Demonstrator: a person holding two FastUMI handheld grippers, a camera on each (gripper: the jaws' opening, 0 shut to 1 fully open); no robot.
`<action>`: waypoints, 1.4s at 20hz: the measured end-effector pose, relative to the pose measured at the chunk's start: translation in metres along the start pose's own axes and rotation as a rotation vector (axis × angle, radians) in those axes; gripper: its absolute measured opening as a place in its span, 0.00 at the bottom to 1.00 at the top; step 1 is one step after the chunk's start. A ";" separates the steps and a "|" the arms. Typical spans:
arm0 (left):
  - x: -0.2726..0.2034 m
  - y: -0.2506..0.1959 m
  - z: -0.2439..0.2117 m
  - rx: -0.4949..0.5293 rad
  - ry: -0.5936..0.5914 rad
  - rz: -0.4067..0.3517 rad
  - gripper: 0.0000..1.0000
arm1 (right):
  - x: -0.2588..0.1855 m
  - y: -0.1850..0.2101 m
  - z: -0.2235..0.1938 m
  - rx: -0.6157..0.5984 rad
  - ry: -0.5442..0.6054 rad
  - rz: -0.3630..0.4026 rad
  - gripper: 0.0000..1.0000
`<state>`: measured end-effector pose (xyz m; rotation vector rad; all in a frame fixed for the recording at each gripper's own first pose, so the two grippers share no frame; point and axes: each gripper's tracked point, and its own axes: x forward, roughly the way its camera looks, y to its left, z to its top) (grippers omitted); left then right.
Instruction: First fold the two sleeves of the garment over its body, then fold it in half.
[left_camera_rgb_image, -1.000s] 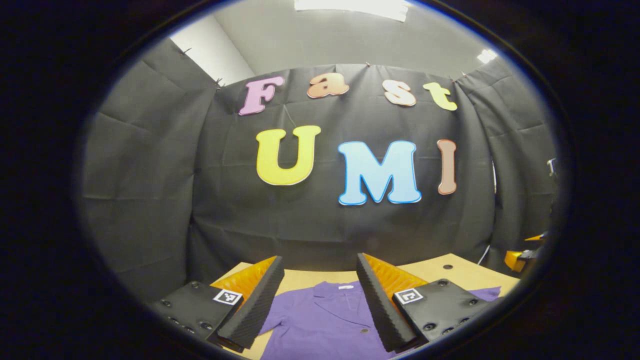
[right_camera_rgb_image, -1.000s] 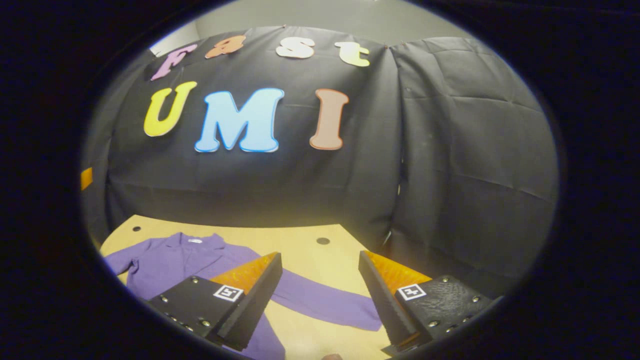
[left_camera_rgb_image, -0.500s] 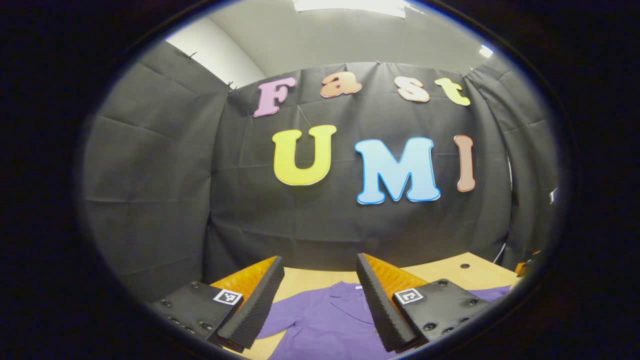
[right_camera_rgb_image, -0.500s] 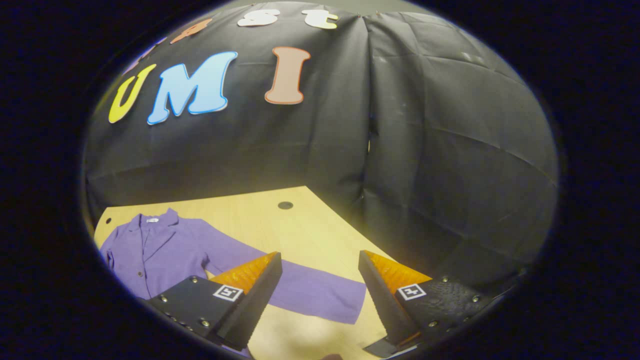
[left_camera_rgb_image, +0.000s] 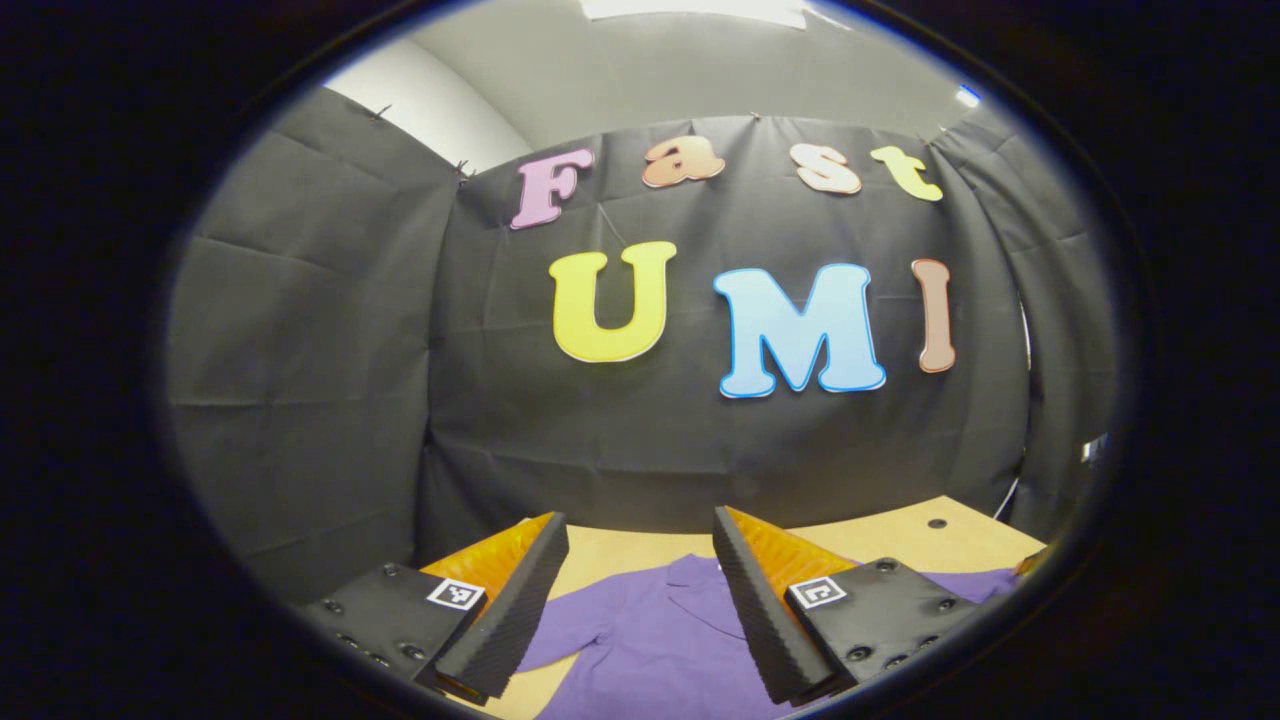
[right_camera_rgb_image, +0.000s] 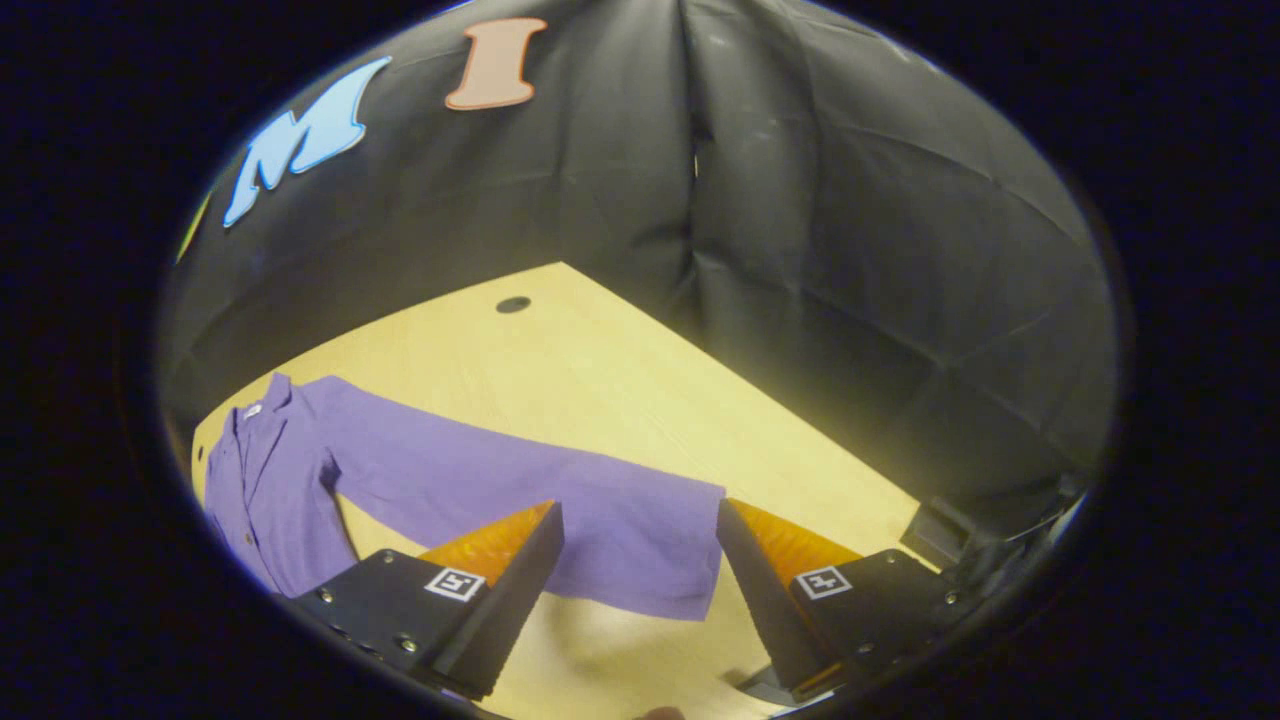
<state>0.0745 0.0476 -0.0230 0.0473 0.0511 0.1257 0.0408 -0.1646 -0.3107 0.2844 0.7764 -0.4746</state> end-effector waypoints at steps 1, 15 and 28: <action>0.000 0.002 -0.003 -0.001 0.006 0.001 0.92 | 0.006 -0.002 -0.003 0.013 0.016 -0.008 0.97; -0.011 0.009 -0.009 0.007 0.007 -0.016 0.92 | 0.037 0.011 -0.023 0.016 0.113 -0.003 0.72; -0.020 0.024 -0.012 -0.017 0.012 -0.023 0.92 | 0.014 0.026 -0.018 -0.049 0.059 0.050 0.00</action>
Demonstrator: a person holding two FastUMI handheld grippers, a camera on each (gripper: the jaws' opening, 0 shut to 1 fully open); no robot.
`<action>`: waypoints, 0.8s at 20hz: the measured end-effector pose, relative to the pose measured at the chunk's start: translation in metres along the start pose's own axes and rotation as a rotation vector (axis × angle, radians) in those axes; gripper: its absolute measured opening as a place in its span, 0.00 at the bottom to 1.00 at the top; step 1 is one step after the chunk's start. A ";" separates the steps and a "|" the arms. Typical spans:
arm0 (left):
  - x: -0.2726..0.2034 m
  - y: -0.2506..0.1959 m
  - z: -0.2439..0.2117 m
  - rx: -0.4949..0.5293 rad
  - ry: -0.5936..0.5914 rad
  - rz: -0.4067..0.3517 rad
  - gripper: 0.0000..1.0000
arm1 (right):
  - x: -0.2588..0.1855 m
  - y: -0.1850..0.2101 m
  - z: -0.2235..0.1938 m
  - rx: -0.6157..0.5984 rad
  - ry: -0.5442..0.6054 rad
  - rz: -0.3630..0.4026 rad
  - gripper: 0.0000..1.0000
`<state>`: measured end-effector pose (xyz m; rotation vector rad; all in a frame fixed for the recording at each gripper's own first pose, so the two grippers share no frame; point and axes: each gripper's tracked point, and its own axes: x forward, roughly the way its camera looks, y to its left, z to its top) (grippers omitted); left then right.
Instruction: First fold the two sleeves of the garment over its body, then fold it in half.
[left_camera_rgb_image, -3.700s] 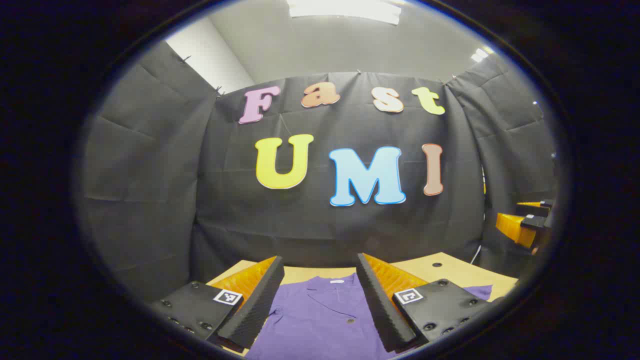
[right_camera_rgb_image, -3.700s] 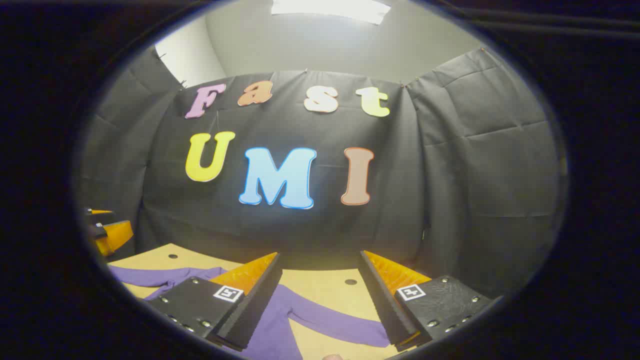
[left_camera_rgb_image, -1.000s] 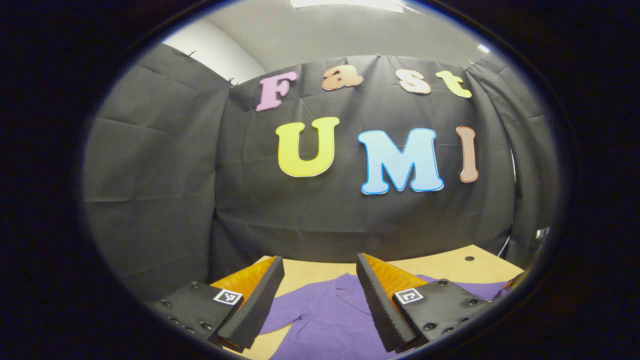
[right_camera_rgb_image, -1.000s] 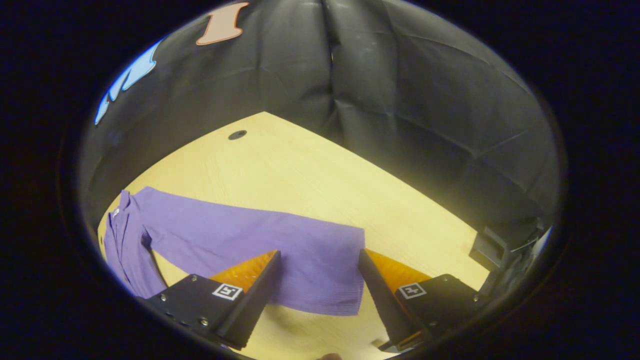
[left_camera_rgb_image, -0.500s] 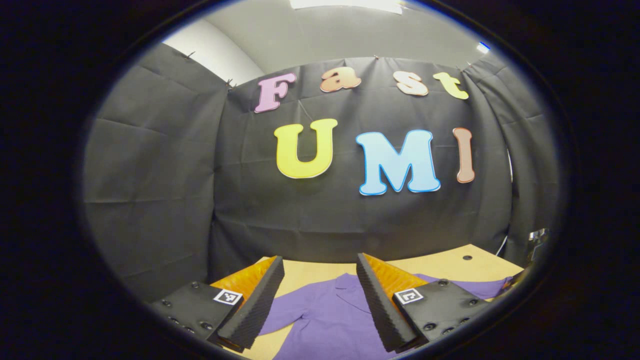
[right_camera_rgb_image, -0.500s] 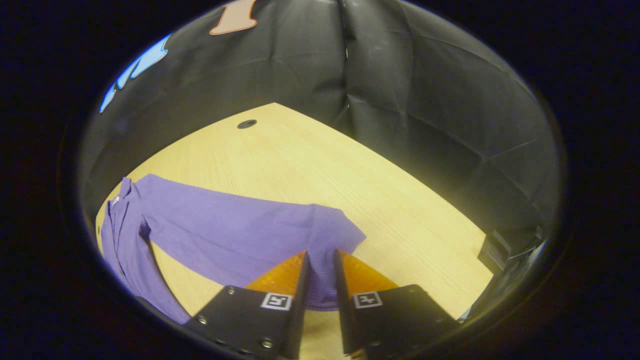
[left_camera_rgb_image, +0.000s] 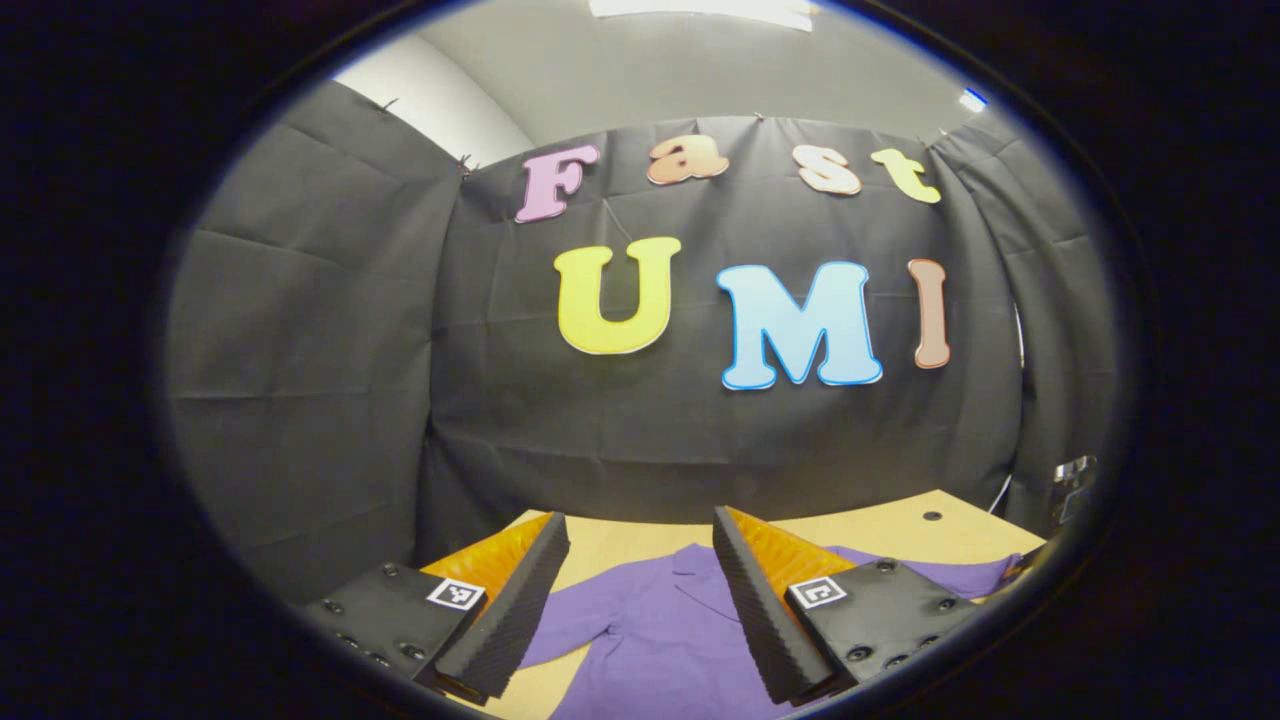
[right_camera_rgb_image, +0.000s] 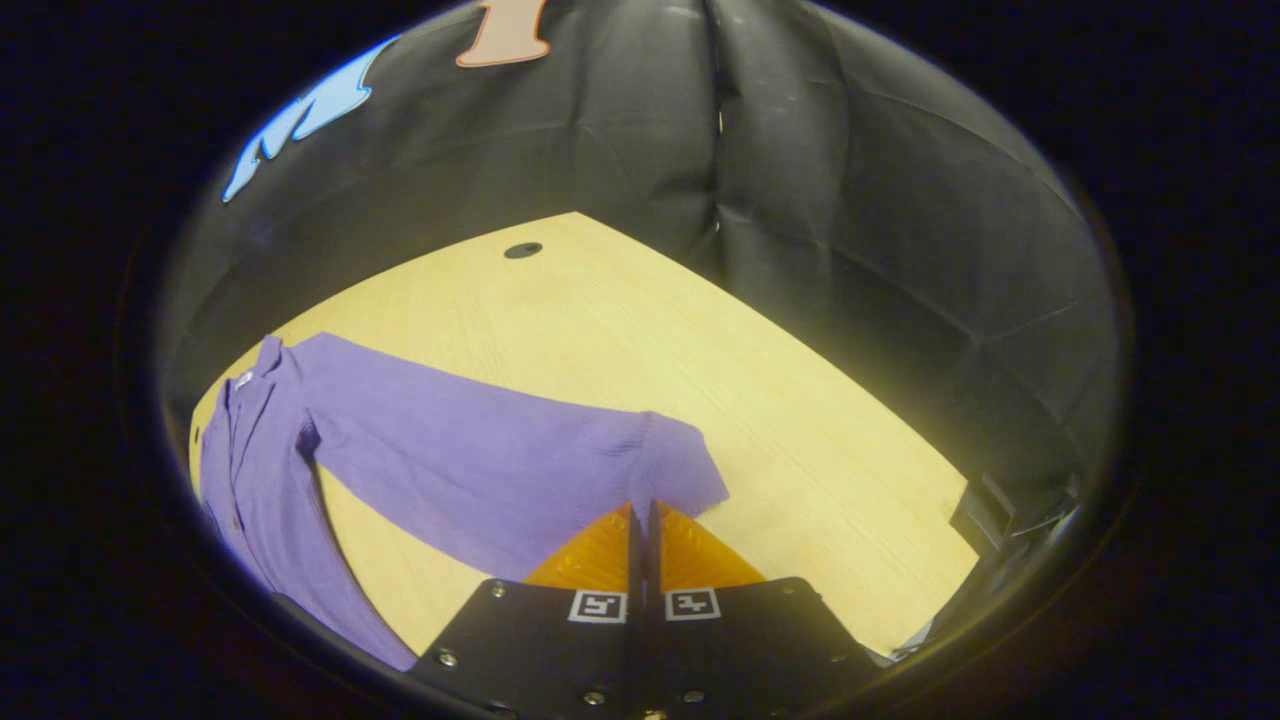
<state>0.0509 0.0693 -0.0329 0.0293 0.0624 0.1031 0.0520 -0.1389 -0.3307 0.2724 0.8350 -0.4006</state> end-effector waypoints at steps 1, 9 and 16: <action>0.001 0.001 -0.001 -0.002 0.000 -0.002 0.92 | -0.007 0.003 0.005 -0.002 -0.015 0.005 0.00; 0.013 0.024 -0.011 -0.037 -0.001 -0.030 0.92 | -0.070 0.068 0.080 0.019 -0.181 0.110 0.00; 0.010 0.065 -0.015 -0.040 -0.017 -0.005 0.92 | -0.110 0.161 0.139 -0.023 -0.303 0.235 0.00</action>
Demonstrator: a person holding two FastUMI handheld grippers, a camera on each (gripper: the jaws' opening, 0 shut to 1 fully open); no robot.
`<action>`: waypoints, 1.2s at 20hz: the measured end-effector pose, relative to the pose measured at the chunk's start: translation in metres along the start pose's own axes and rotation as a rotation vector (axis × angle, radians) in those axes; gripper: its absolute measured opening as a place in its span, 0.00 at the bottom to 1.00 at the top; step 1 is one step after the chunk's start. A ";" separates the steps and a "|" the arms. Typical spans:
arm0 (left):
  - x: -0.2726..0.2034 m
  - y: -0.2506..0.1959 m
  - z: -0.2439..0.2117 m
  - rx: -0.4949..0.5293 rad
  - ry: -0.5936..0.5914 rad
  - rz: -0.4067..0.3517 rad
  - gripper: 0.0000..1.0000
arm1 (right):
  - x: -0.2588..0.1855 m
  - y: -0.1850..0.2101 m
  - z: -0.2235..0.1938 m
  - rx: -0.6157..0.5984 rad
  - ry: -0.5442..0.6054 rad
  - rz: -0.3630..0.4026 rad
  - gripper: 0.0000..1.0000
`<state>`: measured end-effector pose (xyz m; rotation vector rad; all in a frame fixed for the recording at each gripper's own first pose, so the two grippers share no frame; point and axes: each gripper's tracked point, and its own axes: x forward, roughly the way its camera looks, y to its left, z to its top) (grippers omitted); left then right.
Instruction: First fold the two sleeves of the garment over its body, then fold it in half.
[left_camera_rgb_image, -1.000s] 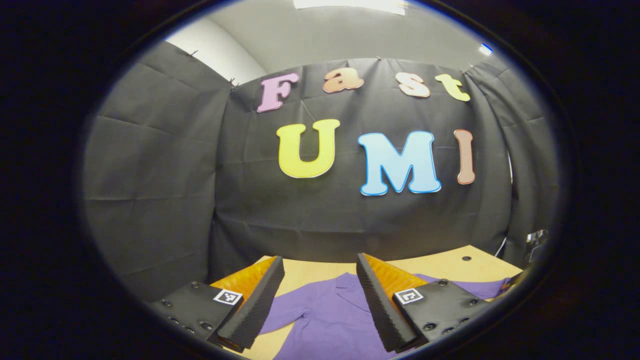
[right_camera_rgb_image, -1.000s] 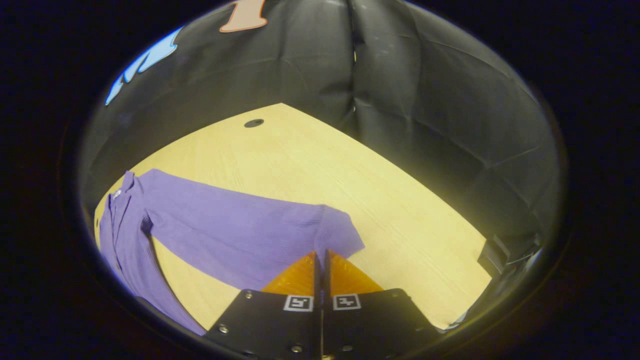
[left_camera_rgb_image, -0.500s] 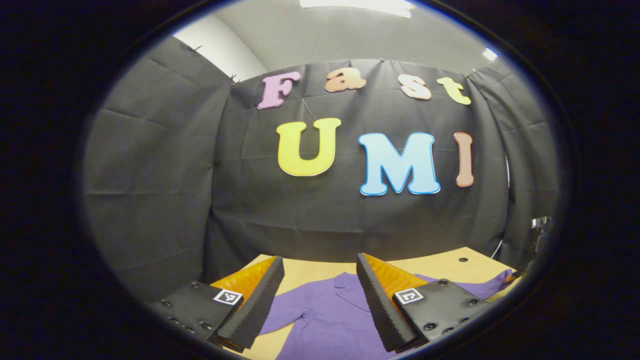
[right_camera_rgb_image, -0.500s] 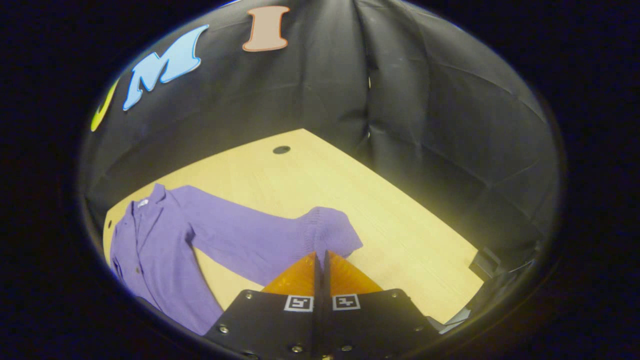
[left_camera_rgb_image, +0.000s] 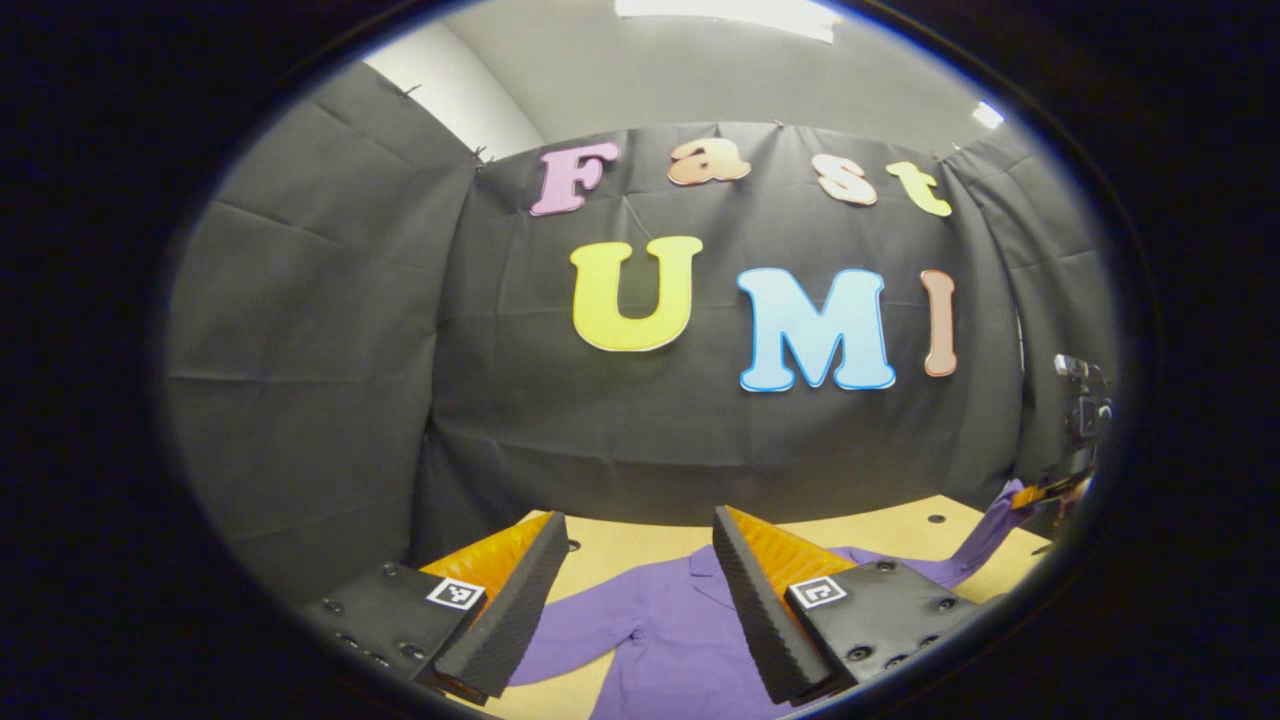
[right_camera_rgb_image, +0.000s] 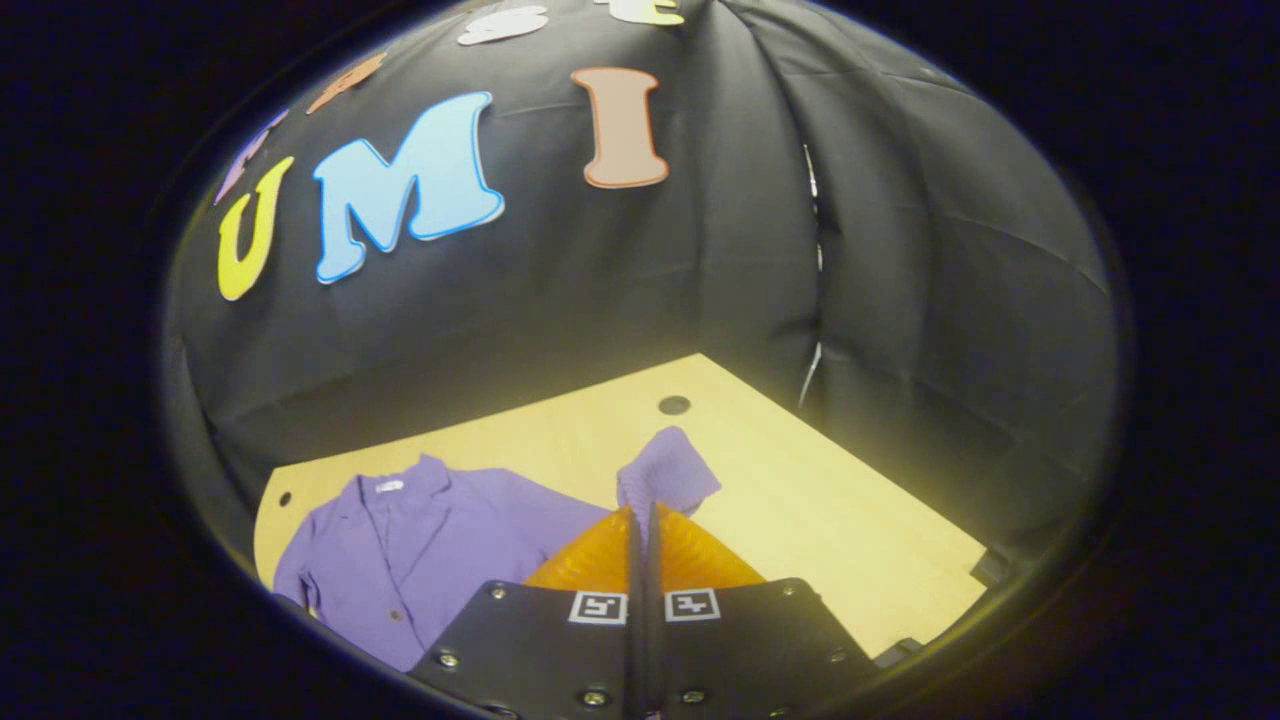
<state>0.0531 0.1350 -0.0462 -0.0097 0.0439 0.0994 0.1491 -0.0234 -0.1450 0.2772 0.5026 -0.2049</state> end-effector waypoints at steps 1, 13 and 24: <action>-0.003 0.009 -0.002 -0.004 0.000 0.010 0.92 | 0.001 0.020 0.008 -0.010 -0.016 0.028 0.00; -0.030 0.083 -0.021 -0.009 0.030 0.123 0.92 | -0.003 0.183 0.011 -0.009 -0.030 0.345 0.00; -0.053 0.123 -0.046 0.000 0.082 0.217 0.95 | 0.010 0.275 -0.070 -0.024 0.113 0.479 0.00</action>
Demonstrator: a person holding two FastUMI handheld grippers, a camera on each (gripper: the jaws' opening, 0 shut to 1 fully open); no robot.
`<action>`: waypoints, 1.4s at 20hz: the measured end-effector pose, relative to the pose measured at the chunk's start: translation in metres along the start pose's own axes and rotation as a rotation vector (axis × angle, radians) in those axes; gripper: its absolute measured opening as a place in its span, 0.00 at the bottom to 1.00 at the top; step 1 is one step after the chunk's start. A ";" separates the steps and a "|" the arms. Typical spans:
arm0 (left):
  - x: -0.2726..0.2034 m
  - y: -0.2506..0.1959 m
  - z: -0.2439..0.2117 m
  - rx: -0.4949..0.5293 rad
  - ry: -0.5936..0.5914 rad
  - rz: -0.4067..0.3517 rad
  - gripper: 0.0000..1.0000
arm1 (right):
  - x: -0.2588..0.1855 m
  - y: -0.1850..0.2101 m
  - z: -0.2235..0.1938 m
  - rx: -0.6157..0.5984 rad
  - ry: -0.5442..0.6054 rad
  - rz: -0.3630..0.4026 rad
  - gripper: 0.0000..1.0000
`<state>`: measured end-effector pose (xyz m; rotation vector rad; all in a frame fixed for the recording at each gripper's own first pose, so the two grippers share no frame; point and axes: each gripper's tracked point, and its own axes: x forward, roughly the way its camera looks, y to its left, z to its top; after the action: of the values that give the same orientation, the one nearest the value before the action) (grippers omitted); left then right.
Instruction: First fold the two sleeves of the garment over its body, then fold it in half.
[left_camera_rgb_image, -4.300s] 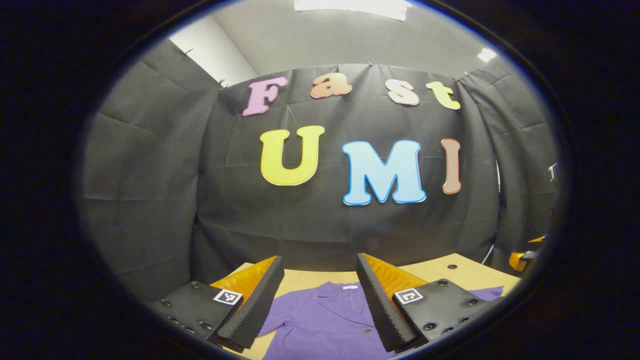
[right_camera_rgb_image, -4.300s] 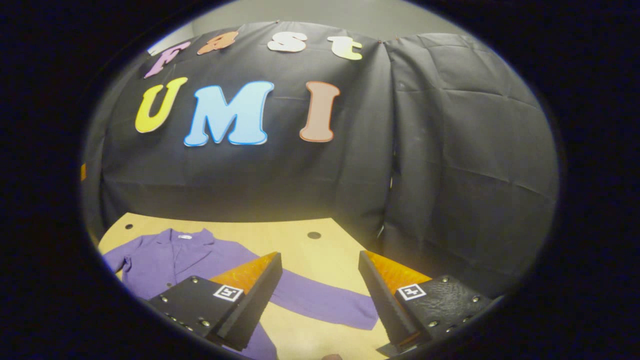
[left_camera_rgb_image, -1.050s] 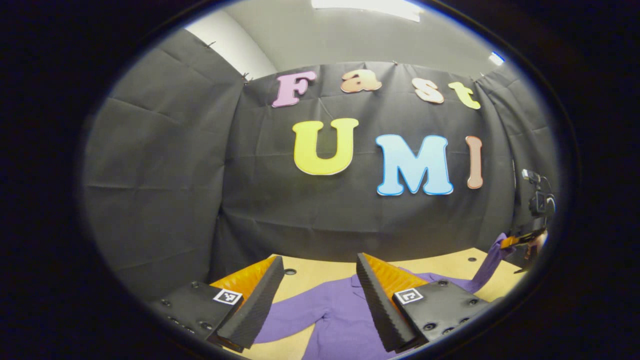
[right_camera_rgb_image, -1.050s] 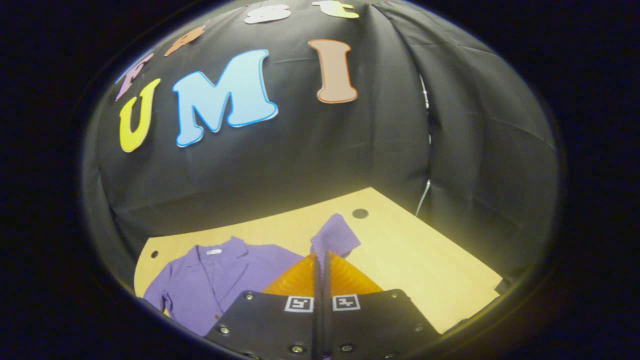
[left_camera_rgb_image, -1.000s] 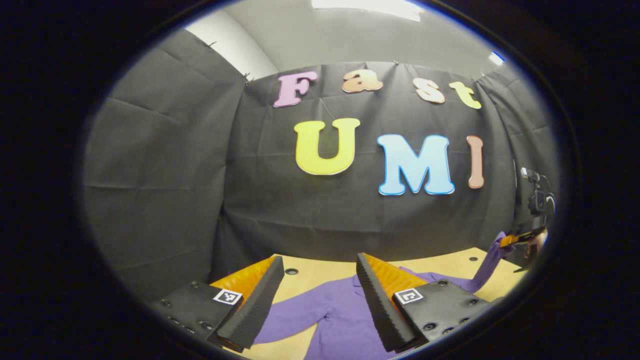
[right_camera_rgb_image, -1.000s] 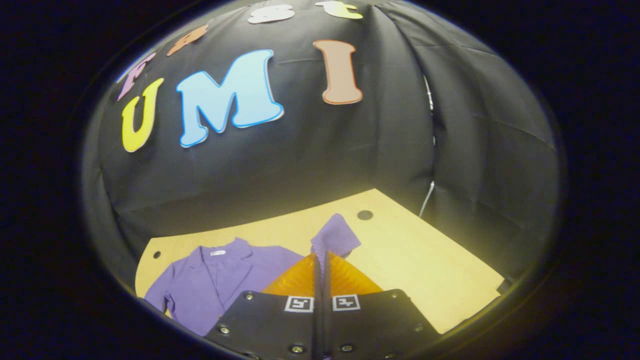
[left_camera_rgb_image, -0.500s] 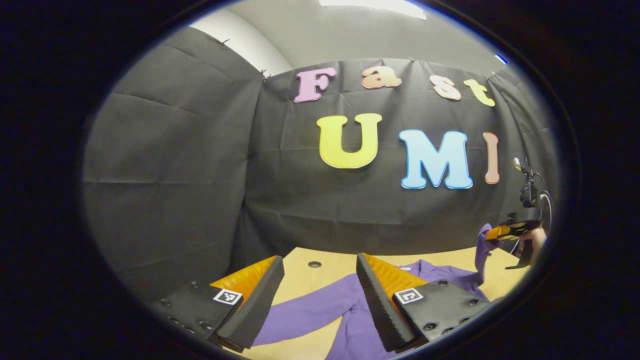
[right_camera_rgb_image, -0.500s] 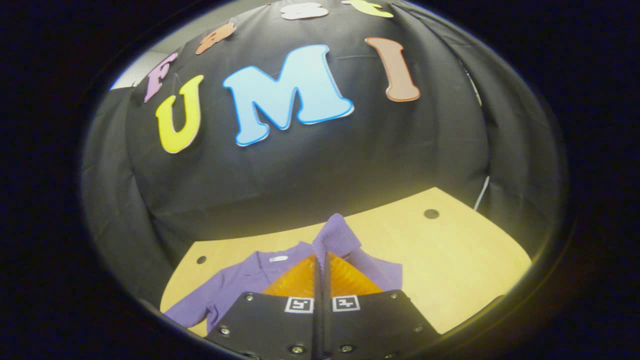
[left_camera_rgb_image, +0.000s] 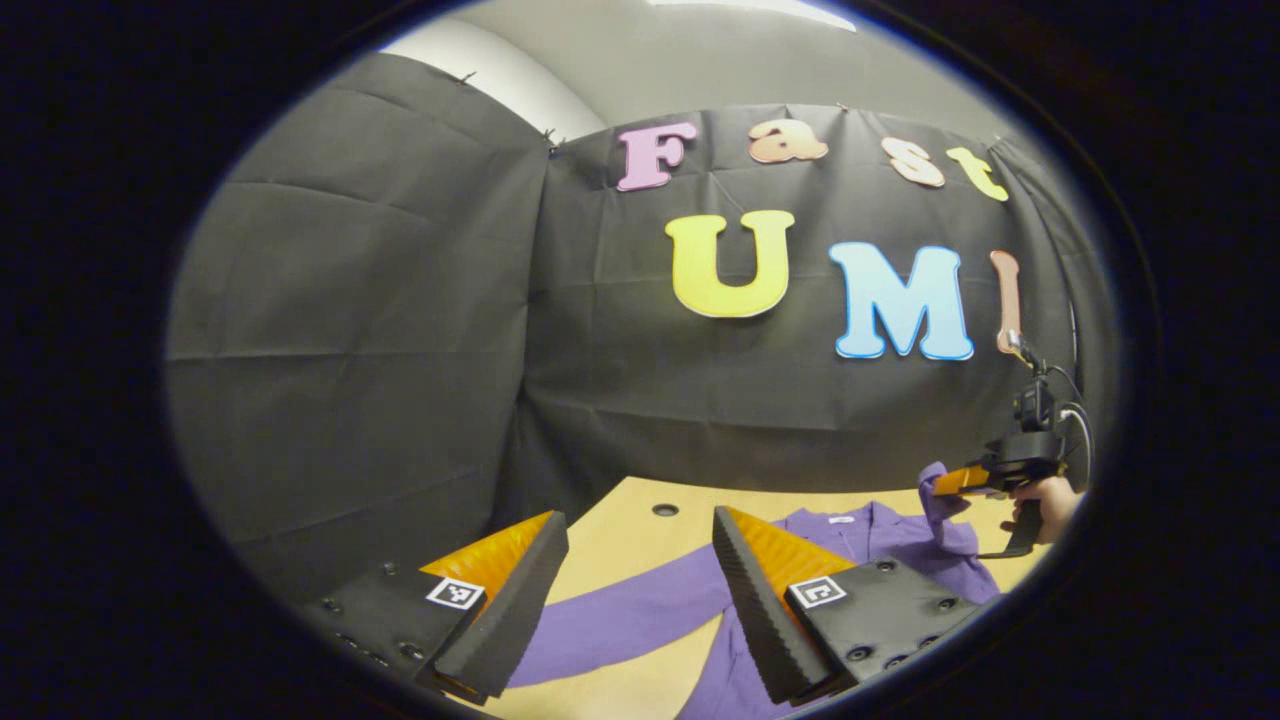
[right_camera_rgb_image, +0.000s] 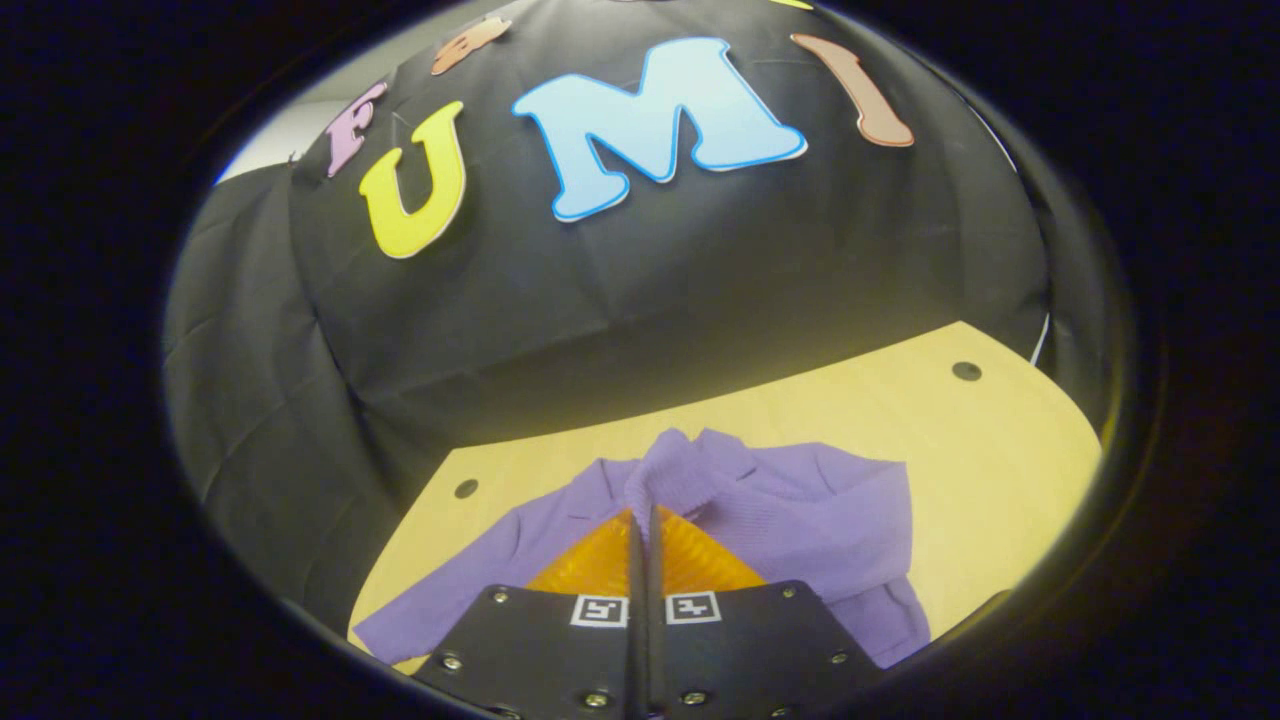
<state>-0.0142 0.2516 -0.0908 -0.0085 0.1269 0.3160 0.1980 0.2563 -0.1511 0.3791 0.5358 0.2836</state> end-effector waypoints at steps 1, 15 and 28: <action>-0.002 0.003 -0.003 0.004 0.007 0.008 0.95 | 0.007 0.003 -0.008 0.000 0.016 0.001 0.00; 0.011 0.014 -0.048 -0.003 0.096 0.047 0.92 | 0.047 0.042 -0.084 -0.015 0.170 0.087 0.54; 0.028 0.092 -0.145 -0.099 0.288 0.276 0.98 | -0.062 0.014 -0.001 -0.287 -0.059 -0.015 0.96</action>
<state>-0.0342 0.3437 -0.2374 -0.1355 0.4005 0.5962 0.1440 0.2466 -0.1188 0.1051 0.4323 0.3286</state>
